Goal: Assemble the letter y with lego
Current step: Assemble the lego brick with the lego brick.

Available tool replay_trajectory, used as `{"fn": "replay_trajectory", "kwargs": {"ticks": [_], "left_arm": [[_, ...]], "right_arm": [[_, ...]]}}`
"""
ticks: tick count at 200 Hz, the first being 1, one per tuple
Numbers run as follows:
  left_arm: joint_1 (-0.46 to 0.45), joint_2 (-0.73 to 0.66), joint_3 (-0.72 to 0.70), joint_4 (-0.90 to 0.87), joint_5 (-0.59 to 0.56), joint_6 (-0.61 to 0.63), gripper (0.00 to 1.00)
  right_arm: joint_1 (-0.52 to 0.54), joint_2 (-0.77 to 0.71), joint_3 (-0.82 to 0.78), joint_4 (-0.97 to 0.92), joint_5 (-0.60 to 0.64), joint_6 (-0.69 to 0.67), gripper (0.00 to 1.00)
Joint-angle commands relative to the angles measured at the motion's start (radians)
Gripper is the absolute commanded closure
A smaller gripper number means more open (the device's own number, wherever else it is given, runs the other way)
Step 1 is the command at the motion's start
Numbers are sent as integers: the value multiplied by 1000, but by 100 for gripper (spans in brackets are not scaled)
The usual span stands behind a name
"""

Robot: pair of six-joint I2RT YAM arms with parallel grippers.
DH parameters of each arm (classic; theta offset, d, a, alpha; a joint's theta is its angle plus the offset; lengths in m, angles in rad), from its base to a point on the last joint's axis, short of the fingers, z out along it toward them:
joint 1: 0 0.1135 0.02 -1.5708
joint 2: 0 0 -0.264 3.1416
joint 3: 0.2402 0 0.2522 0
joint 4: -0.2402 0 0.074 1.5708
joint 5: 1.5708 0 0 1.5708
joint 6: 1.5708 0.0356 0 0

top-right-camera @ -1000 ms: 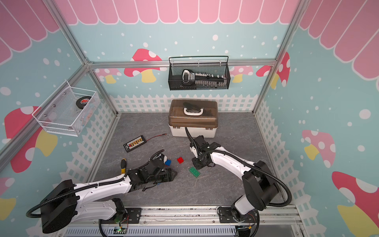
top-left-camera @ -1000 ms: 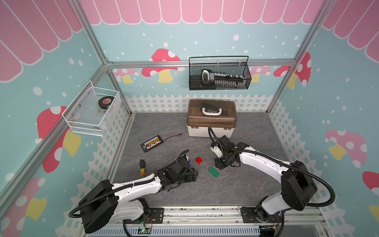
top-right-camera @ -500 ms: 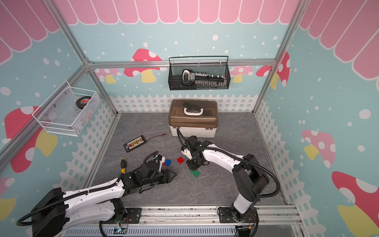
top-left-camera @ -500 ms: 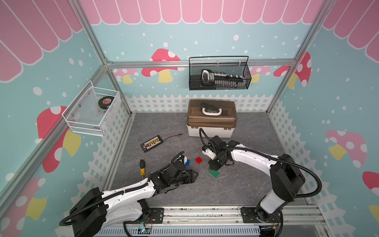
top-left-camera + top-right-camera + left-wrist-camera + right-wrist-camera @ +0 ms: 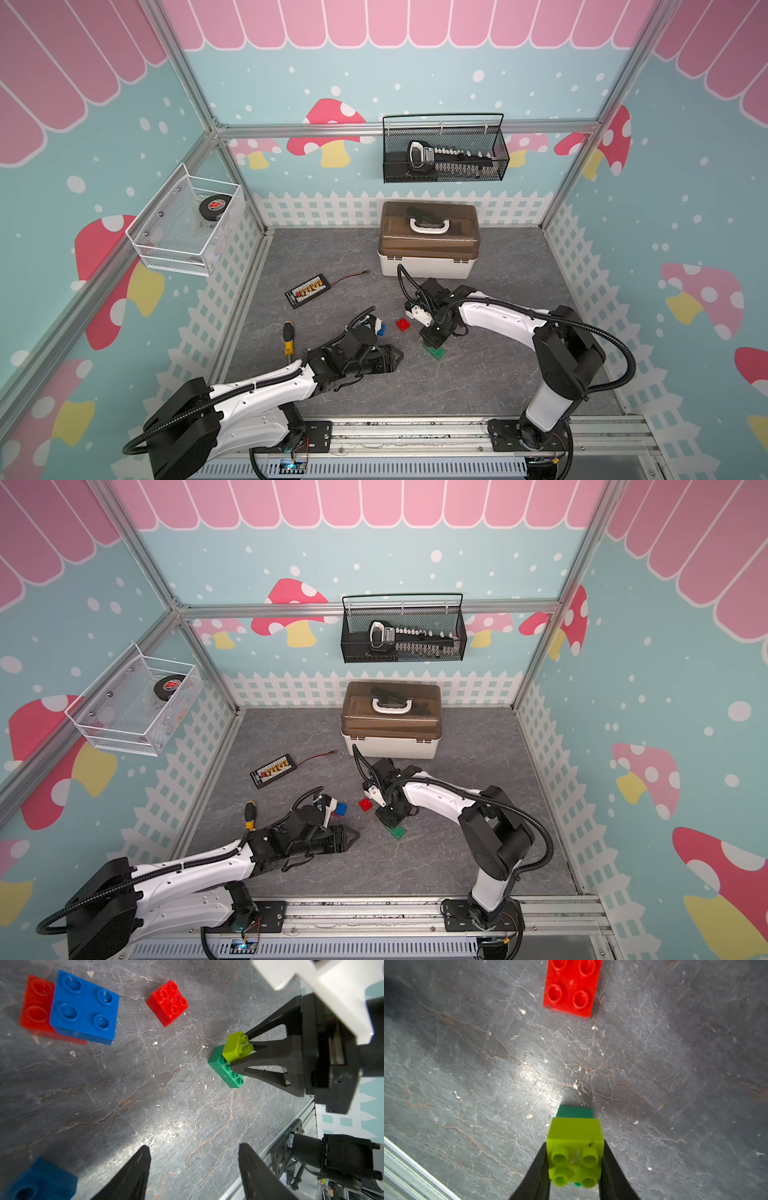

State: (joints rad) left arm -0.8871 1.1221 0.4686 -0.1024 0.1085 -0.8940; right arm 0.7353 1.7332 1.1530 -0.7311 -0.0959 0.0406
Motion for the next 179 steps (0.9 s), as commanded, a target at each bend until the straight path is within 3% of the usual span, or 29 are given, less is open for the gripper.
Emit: {"fn": "replay_trajectory", "kwargs": {"ticks": [1, 179], "left_arm": [[-6, 0, -5, 15, -9, 3, 32], [-6, 16, -10, 17, -32, 4, 32]], "right_arm": [[13, 28, 25, 1, 30, -35, 76], [36, 103, -29, 17, 46, -37, 77]]}}
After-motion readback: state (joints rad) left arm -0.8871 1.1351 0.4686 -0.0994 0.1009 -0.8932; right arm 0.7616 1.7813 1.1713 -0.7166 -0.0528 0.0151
